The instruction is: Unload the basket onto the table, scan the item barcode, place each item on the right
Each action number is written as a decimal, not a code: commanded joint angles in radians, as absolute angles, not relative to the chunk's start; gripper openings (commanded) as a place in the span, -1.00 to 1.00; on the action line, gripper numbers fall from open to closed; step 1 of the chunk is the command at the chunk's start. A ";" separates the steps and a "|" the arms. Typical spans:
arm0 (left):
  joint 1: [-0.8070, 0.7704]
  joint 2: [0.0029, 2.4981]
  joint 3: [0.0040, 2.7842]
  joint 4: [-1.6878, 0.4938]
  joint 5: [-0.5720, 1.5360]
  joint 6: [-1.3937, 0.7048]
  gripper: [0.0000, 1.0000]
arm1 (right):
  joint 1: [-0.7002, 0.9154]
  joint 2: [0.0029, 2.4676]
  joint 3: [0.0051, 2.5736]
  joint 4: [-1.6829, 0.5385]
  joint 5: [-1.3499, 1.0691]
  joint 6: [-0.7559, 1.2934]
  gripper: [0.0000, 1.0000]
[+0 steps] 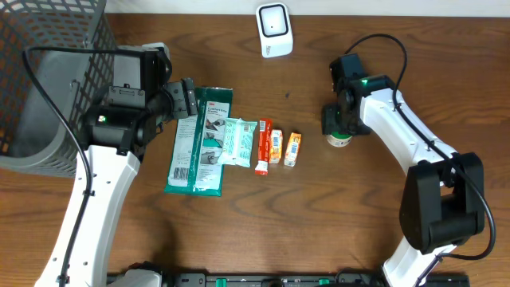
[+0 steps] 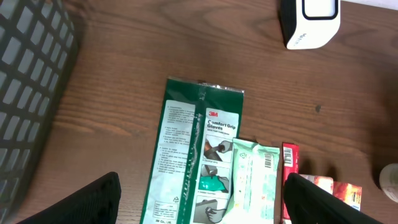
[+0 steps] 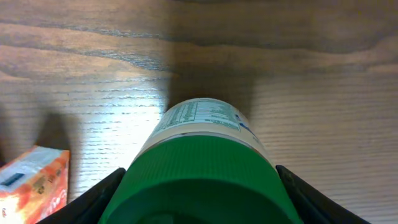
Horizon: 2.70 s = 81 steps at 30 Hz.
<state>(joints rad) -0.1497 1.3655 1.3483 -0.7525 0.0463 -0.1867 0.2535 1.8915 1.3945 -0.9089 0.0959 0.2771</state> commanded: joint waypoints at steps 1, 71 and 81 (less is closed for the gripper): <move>-0.150 1.366 1.346 -0.753 0.041 -0.193 0.68 | 0.250 1.892 1.417 -0.907 0.122 0.224 0.33; -0.150 1.366 1.346 -0.755 0.041 -0.193 0.68 | 0.216 2.050 1.513 -1.038 0.025 0.265 0.53; -0.150 1.366 1.346 -0.755 0.041 -0.193 0.68 | 0.218 2.050 1.512 -1.043 0.024 0.265 0.55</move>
